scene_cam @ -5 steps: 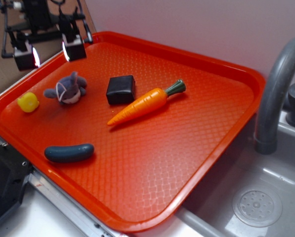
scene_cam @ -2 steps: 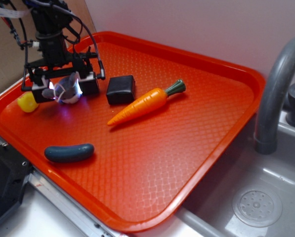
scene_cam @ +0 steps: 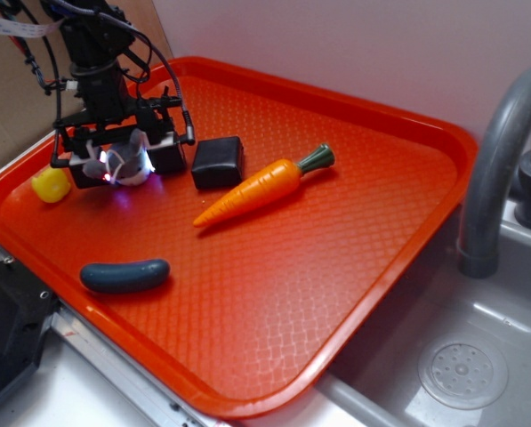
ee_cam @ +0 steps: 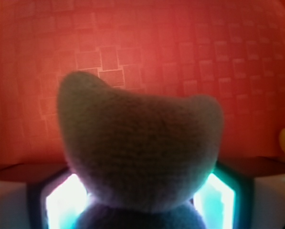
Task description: Grab the gray animal.
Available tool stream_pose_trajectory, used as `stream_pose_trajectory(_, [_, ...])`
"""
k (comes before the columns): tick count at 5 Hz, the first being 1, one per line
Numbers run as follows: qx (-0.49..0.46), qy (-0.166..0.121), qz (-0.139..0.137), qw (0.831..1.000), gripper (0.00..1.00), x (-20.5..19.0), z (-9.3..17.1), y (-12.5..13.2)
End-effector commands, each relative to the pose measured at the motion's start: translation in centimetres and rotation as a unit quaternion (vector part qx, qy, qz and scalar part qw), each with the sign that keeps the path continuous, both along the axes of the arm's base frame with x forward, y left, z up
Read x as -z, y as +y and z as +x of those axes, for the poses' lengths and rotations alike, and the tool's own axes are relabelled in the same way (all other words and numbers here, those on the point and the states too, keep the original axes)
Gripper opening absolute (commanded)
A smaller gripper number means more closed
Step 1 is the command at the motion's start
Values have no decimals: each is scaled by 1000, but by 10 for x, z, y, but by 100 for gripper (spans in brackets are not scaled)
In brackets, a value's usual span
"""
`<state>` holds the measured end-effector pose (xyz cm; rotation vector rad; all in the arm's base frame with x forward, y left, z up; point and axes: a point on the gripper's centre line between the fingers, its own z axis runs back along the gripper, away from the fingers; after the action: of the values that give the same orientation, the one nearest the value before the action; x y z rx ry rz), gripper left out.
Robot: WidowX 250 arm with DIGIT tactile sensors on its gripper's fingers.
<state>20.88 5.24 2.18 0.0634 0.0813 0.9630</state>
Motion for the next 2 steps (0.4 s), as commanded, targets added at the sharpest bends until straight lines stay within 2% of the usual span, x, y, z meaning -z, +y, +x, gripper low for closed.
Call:
stream_pose_trajectory(1, [174,-40,-10,984,0,-37,3,2])
stream_pose_trajectory(2, [295,-77,-27,952,0,-76,10,-3])
